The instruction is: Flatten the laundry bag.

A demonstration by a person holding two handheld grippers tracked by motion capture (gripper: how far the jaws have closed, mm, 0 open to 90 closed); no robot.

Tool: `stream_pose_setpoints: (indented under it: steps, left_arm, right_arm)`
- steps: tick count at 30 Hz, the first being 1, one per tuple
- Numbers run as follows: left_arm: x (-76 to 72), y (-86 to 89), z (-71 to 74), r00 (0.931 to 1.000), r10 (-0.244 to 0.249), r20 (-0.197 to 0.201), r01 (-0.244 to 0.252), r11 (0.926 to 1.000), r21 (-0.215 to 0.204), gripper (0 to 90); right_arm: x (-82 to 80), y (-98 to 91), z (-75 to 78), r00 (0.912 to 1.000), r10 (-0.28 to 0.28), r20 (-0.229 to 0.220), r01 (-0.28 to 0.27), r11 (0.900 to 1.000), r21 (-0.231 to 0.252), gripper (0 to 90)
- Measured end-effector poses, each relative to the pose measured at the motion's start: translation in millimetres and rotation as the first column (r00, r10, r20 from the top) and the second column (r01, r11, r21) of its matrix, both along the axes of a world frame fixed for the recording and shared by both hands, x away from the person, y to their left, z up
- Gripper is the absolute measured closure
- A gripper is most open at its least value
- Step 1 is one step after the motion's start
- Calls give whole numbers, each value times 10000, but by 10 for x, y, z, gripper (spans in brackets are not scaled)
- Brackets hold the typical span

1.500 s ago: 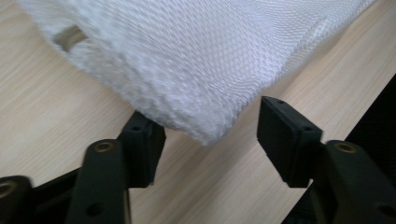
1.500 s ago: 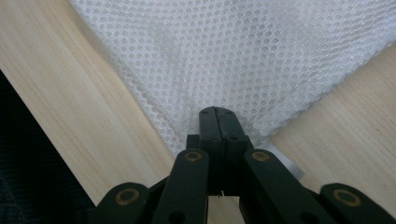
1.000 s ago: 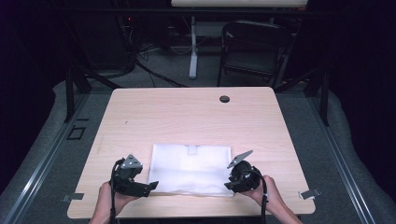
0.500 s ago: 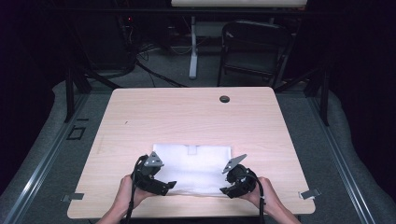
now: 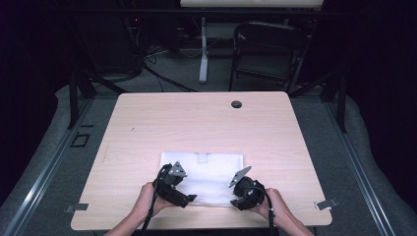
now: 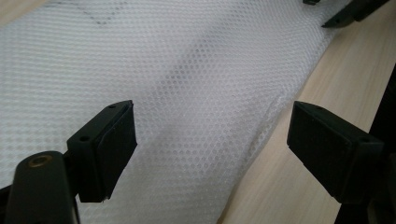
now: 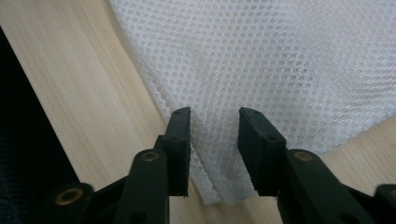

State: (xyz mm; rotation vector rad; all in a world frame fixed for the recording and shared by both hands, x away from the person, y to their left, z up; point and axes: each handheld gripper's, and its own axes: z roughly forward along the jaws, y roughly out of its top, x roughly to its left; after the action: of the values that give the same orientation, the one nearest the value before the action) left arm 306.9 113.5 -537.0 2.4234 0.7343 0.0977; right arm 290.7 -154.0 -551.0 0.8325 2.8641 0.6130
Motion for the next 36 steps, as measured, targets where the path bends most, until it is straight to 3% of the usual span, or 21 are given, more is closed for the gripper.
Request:
stream_pose_setpoints:
  steps: [11, 12, 24, 27, 30, 36]
  left_arm:
    - [16, -135, -147, 9968, -586, -548, 587, 9983, 1, 201]
    - [10, -143, -152, 9965, -635, -544, 637, 9980, 15, 203]
    - [-60, -192, -109, 9965, -836, -93, 836, 9965, -7, 224]
    - [-83, -214, -101, 9963, -853, 50, 853, 9964, -12, 265]
    - [-98, -245, -89, 9944, -986, 378, 977, 9949, 246, 301]
    - [-113, -347, -113, 9907, -1249, 532, 1218, 9908, 588, 359]
  right_arm:
    - [-9, -15, -20, 9997, -45, 259, 49, 9998, -171, 862]
    - [-1, -27, -5, 9997, 50, 242, -42, 9994, -351, 868]
    - [20, -142, 179, 9966, -700, 434, 660, 9939, 883, 873]
    - [28, -161, 234, 9969, -624, 478, 579, 9941, 916, 873]
    - [22, -166, 257, 9953, -776, 572, 697, 9893, 1285, 874]
    - [34, -191, 310, 9936, -957, 593, 852, 9835, 1593, 874]
